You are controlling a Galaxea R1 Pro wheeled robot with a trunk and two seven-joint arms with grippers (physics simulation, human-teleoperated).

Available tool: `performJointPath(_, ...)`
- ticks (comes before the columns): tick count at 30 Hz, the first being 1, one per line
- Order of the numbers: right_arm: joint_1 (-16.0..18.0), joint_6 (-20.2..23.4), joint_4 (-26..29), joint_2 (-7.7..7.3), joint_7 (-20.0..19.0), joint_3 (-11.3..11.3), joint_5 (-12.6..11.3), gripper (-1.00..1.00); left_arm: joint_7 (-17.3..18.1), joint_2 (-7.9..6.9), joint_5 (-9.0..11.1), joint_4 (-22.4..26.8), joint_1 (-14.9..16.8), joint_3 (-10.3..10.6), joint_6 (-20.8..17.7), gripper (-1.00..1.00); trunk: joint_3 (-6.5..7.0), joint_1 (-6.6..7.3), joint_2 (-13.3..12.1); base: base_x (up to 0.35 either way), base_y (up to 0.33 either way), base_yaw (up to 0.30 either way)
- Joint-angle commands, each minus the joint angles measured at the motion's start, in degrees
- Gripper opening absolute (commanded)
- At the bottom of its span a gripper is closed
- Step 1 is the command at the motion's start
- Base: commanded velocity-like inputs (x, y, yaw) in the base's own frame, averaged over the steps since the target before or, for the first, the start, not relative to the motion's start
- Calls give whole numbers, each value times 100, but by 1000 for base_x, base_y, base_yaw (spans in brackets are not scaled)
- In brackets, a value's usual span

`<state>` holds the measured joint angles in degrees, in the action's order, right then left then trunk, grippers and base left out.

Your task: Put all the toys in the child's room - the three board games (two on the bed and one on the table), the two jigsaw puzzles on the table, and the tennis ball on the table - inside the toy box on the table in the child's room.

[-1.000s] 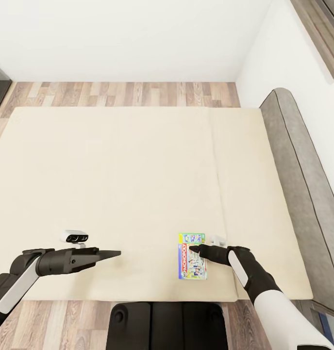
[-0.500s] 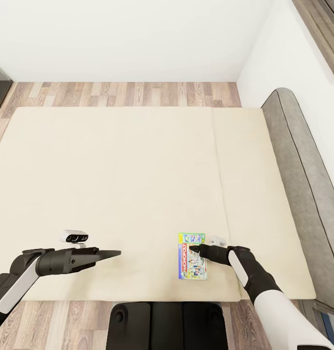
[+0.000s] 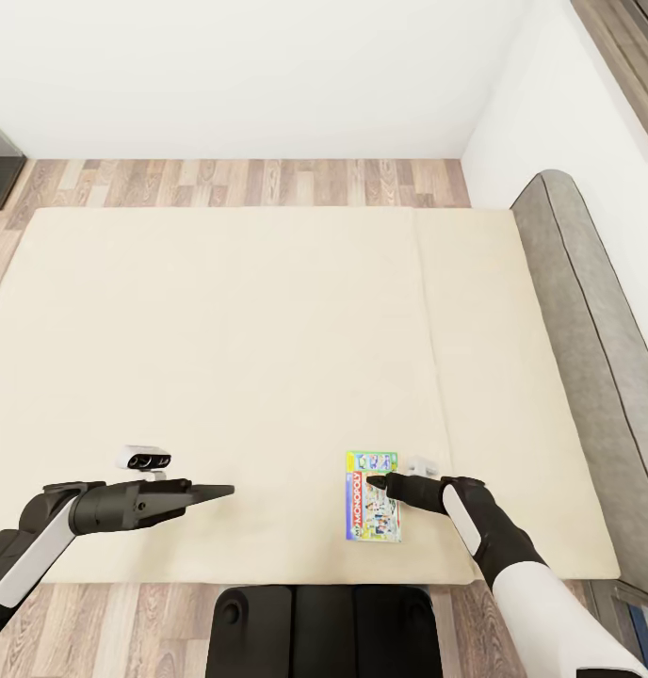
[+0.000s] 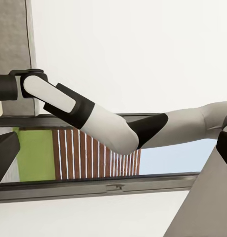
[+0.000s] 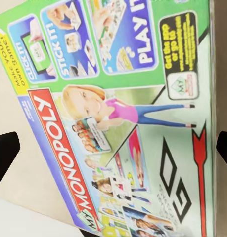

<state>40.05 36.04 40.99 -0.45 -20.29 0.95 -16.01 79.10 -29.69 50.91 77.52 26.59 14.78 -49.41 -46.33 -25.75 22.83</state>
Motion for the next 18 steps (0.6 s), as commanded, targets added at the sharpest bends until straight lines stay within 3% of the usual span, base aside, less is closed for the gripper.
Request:
performJointPath(1, 2, 37, 5, 1, -10, 10, -17, 100, 1, -5, 40, 0, 4, 16, -60, 100, -6, -3, 9, 0, 15, 0)
performJointPath(18, 2, 36, 14, 1, -10, 10, -17, 100, 3, -10, 44, 0, 4, 16, -59, 100, -6, -3, 9, 0, 79, 0)
